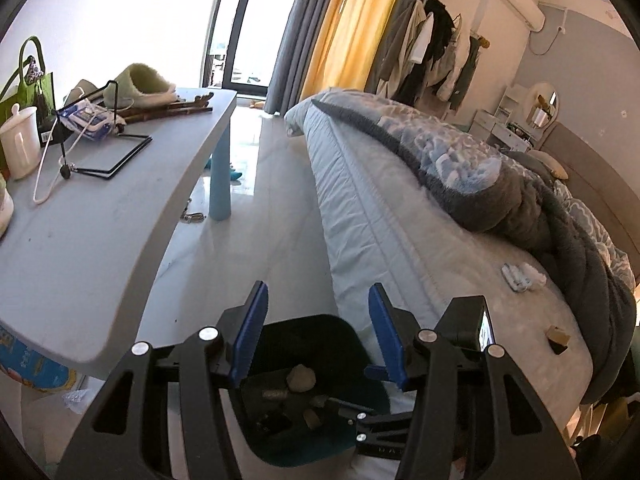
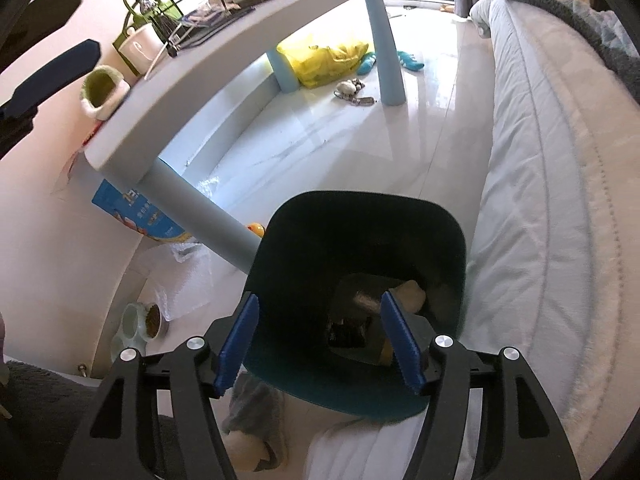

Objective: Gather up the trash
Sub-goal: 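Move both grippers back toward the items on the bed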

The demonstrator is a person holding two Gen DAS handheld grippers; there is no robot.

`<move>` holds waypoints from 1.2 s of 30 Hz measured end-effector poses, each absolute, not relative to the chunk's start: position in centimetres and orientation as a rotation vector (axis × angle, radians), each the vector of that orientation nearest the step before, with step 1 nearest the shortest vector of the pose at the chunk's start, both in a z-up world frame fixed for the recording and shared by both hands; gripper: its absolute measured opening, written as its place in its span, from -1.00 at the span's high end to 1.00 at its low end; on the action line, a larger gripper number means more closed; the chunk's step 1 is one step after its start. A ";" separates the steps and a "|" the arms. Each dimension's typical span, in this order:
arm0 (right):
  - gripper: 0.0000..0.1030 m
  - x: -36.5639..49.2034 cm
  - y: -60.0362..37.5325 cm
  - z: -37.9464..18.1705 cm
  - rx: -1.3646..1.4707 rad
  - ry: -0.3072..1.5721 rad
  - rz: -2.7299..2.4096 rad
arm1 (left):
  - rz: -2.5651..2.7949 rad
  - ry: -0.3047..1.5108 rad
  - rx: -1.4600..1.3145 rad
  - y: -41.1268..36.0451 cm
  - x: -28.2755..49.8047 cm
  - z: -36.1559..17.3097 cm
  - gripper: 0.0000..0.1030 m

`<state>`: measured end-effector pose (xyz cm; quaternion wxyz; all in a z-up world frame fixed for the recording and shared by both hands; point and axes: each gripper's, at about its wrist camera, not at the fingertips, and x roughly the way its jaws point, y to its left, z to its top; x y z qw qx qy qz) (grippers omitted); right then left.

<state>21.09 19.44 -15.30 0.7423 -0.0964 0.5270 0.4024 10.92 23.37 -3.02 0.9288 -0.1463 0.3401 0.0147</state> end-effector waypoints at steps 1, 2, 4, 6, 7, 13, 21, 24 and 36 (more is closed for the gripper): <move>-0.26 21.1 19.2 -15.1 -0.208 1.150 0.881 | 0.029 0.691 -0.301 23.1 11.0 -2.9 -0.06; -0.26 21.1 18.9 -14.8 -0.205 1.145 0.880 | 0.027 0.687 -0.303 23.0 11.0 -2.8 -0.06; -0.26 21.2 18.1 -14.3 -0.197 1.133 0.877 | 0.024 0.679 -0.305 22.5 11.1 -2.5 -0.06; -0.26 21.2 17.4 -13.7 -0.190 1.122 0.875 | 0.021 0.674 -0.308 22.1 11.3 -2.3 -0.06; -0.26 21.2 17.1 -13.4 -0.183 1.115 0.875 | 0.020 0.669 -0.308 21.8 11.4 -2.2 -0.06; -0.41 21.4 14.2 -11.0 -0.153 1.047 0.856 | 0.014 0.650 -0.315 20.2 11.9 -1.5 -0.13; -0.44 21.6 9.2 -8.4 -0.164 0.960 0.785 | -0.023 0.650 -0.285 16.4 13.1 -1.3 -0.25; -0.49 21.9 7.1 -7.6 -0.163 0.931 0.744 | -0.032 0.658 -0.283 15.4 13.5 -1.5 -0.29; -0.55 22.2 0.0 -6.7 -0.164 0.867 0.612 | -0.088 0.691 -0.275 10.5 15.2 -2.7 -0.42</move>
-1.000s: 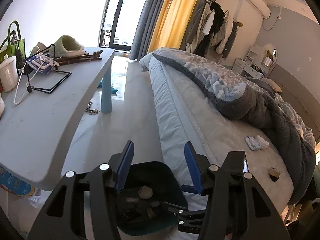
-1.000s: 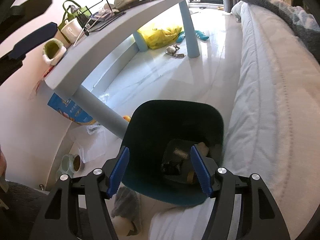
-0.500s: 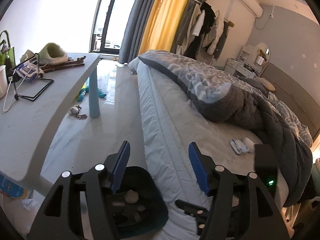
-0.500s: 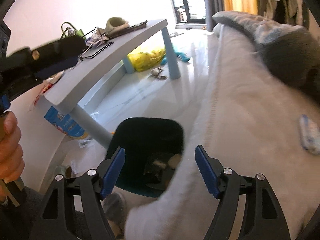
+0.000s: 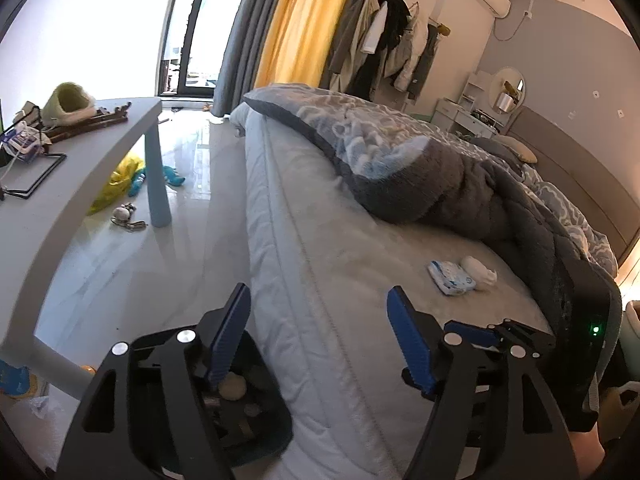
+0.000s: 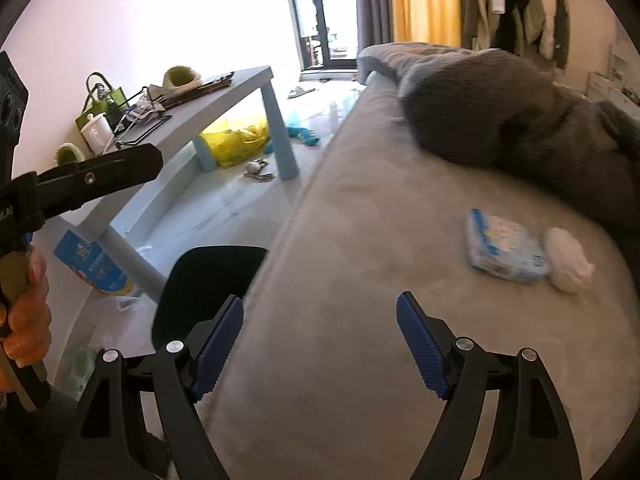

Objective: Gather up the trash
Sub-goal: 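Move both grippers back toward the items on the bed, then grasp the second brown tape roll with the right gripper and lift it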

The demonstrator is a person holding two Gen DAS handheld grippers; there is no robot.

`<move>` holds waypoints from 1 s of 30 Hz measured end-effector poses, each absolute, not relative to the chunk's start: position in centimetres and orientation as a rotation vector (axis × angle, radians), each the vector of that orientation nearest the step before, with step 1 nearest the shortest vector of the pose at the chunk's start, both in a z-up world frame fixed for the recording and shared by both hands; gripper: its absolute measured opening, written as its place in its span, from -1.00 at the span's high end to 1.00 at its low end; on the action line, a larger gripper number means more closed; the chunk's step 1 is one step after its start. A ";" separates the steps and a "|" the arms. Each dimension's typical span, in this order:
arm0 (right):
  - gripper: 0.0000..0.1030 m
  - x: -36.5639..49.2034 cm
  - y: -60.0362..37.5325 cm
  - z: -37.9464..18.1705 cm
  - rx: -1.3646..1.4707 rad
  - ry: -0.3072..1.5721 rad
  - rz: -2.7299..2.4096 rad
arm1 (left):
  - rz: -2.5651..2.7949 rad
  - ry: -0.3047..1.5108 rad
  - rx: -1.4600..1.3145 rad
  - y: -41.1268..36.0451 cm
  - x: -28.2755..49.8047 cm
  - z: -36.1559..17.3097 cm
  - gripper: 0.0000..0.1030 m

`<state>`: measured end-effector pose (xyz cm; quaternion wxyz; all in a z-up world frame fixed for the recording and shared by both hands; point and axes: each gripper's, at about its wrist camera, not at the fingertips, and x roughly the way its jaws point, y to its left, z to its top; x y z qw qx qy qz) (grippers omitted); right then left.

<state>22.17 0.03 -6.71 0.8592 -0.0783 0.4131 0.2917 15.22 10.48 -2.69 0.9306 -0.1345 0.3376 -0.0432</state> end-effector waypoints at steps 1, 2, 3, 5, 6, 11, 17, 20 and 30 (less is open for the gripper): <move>-0.55 22.1 -0.5 -6.6 -0.170 0.857 0.600 | -0.095 0.692 -0.274 9.9 15.4 -2.7 -0.43; -0.55 22.0 -1.1 -6.4 -0.174 0.842 0.584 | -0.099 0.693 -0.272 9.6 15.5 -2.7 -0.46; -0.55 22.0 -1.7 -6.2 -0.173 0.834 0.573 | -0.104 0.695 -0.268 9.1 15.7 -2.8 -0.46; -0.55 22.1 -3.2 -6.0 -0.163 0.819 0.542 | -0.114 0.701 -0.266 8.3 15.9 -3.0 -0.47; -0.55 22.2 -3.8 -5.9 -0.157 0.816 0.527 | -0.119 0.704 -0.265 8.0 15.9 -3.1 -0.47; -0.55 22.7 -7.1 -6.3 -0.129 0.827 0.459 | -0.141 0.714 -0.251 6.2 16.2 -3.3 -0.49; -0.55 22.7 -10.0 -7.0 -0.103 0.852 0.412 | -0.162 0.729 -0.240 4.4 16.6 -3.6 -0.50; -0.55 22.8 -10.9 -7.3 -0.090 0.867 0.402 | -0.174 0.733 -0.233 3.5 16.8 -3.7 -0.50; -0.14 23.1 -13.8 -8.5 0.014 0.931 0.401 | -0.208 0.752 -0.210 1.2 17.2 -4.2 -0.52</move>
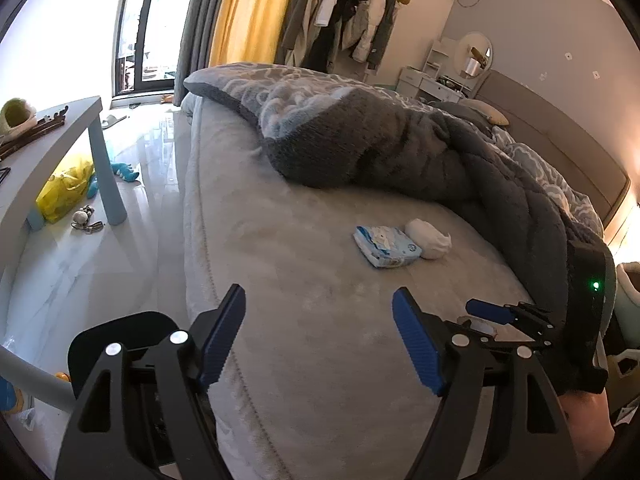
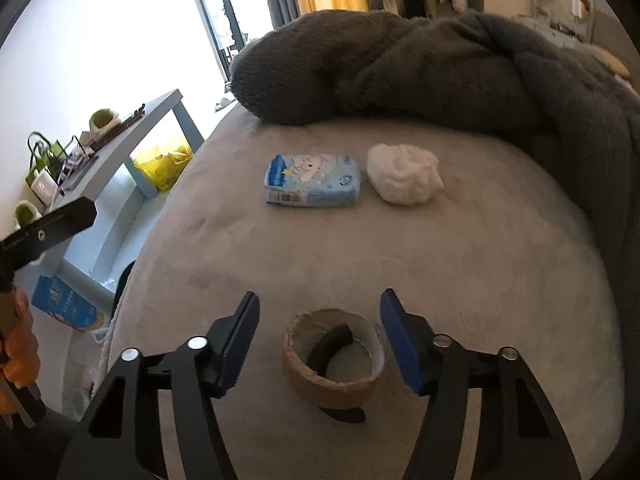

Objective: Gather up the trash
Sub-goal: 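Grasp the second brown tape roll with the right gripper and lift it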

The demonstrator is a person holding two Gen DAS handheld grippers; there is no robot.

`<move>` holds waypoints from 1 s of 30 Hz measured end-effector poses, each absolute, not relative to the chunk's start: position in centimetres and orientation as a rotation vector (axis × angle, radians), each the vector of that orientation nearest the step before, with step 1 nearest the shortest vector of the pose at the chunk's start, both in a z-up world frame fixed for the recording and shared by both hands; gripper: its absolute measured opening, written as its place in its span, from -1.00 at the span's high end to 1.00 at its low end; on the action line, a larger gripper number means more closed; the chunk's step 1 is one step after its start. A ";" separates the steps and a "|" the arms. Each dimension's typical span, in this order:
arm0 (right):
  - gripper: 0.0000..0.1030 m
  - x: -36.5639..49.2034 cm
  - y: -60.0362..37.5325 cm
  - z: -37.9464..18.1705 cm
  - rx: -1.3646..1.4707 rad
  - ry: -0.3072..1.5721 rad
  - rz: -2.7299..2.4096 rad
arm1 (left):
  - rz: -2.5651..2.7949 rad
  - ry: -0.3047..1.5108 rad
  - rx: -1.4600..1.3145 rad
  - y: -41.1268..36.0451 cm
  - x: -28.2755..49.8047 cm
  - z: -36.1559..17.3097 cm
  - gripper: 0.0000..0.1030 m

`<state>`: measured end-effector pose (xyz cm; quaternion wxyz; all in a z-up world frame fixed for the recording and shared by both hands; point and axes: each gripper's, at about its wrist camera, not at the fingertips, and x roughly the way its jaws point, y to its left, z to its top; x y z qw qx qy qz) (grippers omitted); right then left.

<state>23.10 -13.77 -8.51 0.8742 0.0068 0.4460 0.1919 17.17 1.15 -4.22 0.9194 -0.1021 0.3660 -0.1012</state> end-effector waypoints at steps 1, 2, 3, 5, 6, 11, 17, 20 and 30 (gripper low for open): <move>-0.12 23.1 -14.1 -8.6 0.025 0.938 0.401 | -0.210 0.754 -0.209 1.0 17.2 -4.3 -0.52; -0.09 23.1 -14.3 -8.7 0.031 0.942 0.401 | -0.216 0.757 -0.207 0.7 17.3 -4.3 -0.52; -0.05 23.1 -14.4 -8.8 0.036 0.946 0.402 | -0.219 0.758 -0.206 0.5 17.2 -4.3 -0.52; 0.01 23.0 -14.8 -8.9 0.048 0.951 0.406 | -0.228 0.760 -0.201 0.0 17.3 -4.3 -0.54; 0.02 23.0 -14.9 -9.0 0.051 0.952 0.405 | -0.232 0.760 -0.200 -0.2 17.3 -4.3 -0.54; 0.14 22.8 -15.3 -8.9 0.074 0.952 0.428 | -0.251 0.765 -0.191 -1.2 17.3 -4.4 -0.56; 0.14 22.4 -16.6 -7.9 0.125 0.911 0.432 | -0.275 0.781 -0.176 -2.6 17.3 -4.8 -0.58; 0.14 22.4 -17.7 -7.6 0.177 0.891 0.436 | -0.291 0.787 -0.166 -3.3 17.4 -5.0 -0.60; 0.14 22.2 -19.8 -7.3 0.198 0.867 0.407 | -0.349 0.812 -0.133 -6.3 17.4 -5.8 -0.67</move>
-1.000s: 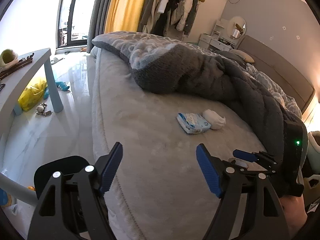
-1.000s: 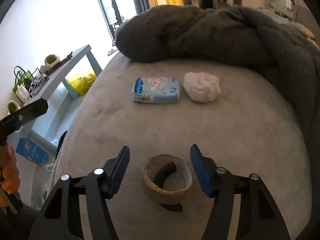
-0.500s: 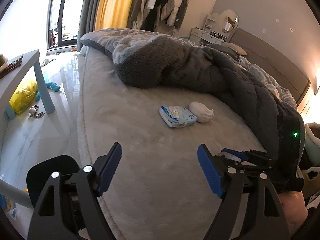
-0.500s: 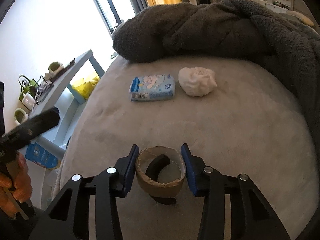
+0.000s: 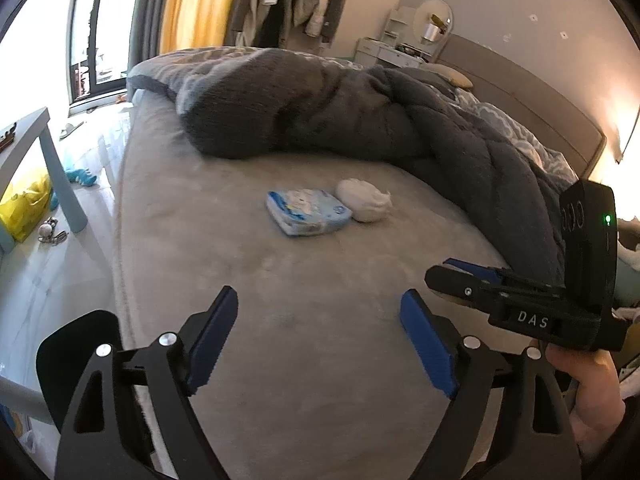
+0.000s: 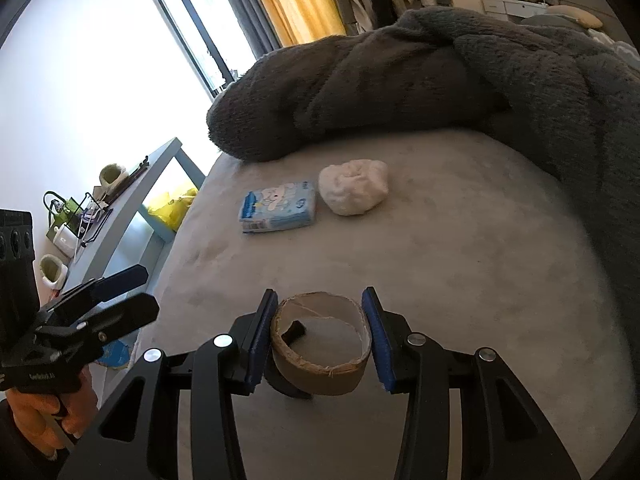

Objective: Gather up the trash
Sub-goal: 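Grasp the second brown tape roll with the right gripper and lift it, then grasp the black curved plastic piece with the left gripper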

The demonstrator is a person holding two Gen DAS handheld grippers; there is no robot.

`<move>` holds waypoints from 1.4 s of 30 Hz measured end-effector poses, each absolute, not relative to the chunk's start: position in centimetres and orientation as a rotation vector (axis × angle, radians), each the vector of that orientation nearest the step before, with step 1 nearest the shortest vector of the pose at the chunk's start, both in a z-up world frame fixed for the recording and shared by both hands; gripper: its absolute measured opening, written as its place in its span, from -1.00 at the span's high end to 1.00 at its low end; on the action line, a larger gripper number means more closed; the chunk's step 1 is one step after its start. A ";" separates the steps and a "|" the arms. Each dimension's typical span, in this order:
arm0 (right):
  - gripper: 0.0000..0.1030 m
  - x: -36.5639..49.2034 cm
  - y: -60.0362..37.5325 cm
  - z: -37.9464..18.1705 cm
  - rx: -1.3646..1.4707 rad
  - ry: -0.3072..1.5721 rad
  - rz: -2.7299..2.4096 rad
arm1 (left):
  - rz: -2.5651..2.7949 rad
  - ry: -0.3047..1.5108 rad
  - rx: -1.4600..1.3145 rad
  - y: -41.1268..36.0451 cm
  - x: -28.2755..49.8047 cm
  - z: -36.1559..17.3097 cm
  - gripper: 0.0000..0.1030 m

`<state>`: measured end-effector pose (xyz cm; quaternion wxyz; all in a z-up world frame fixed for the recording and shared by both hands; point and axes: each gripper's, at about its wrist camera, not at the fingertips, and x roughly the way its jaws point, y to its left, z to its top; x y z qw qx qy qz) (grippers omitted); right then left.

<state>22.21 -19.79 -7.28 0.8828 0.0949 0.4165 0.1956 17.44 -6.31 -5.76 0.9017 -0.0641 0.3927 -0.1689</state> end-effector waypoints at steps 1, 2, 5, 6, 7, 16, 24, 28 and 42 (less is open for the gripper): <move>0.14 22.2 -20.0 -7.3 0.198 0.867 0.405 | -0.354 0.815 -0.129 -6.6 17.4 -5.8 -0.68; 0.14 22.1 -20.3 -7.3 0.199 0.865 0.401 | -0.360 0.818 -0.124 -7.1 17.4 -6.0 -0.68; 0.14 21.9 -21.2 -7.4 0.205 0.862 0.391 | -0.372 0.826 -0.111 -8.2 17.4 -6.3 -0.69; 0.14 21.9 -21.5 -7.4 0.206 0.862 0.387 | -0.375 0.828 -0.107 -8.5 17.4 -6.4 -0.69; 0.14 21.8 -21.9 -7.5 0.208 0.863 0.382 | -0.379 0.830 -0.105 -8.8 17.4 -6.5 -0.69; 0.14 21.0 -25.0 -8.0 0.230 0.864 0.354 | -0.416 0.859 -0.060 -12.6 17.5 -7.6 -0.69; 0.14 20.3 -26.9 -8.2 0.242 0.862 0.347 | -0.438 0.879 -0.023 -15.6 17.4 -8.7 -0.69; 0.14 19.9 -27.8 -8.3 0.244 0.859 0.343 | -0.415 0.881 -0.005 -16.6 17.6 -9.1 -0.58; 0.14 19.2 -28.7 -8.0 0.246 0.858 0.346 | -0.369 0.902 -0.032 -16.8 18.1 -10.3 0.19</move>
